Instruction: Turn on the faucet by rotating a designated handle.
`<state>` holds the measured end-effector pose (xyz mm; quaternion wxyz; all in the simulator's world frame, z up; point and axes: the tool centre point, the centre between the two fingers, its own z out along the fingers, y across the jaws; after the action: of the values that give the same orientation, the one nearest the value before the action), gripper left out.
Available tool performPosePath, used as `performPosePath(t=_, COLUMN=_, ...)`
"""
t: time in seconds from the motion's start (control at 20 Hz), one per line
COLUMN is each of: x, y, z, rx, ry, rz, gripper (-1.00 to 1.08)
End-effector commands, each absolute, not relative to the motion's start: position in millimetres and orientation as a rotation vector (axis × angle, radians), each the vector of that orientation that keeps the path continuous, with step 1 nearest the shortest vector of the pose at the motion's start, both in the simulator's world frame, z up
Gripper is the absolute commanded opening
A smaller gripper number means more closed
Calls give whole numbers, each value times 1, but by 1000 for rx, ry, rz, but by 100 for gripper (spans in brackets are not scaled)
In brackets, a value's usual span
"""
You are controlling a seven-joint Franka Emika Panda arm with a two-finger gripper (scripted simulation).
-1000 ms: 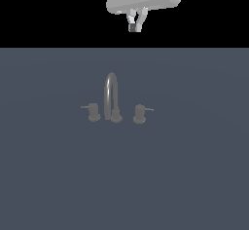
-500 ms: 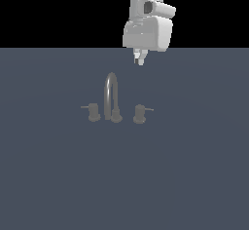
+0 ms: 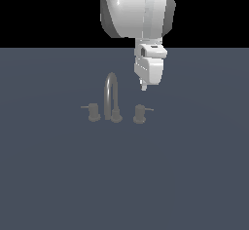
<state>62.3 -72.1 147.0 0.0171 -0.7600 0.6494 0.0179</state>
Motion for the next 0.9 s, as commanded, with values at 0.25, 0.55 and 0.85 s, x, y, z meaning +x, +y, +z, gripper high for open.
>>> performPosePath(t=0.25, x=73, y=-88, z=90, rx=-2202, ry=2224, rz=21, gripper=-100)
performPosePath(t=0.55, x=75, y=-95, z=67, rx=-2136, ry=2301, rz=4, gripper=-100)
performPosePath(t=0.85, x=75, y=-96, z=63, rx=-2123, ry=2315, rz=0, gripper=-100)
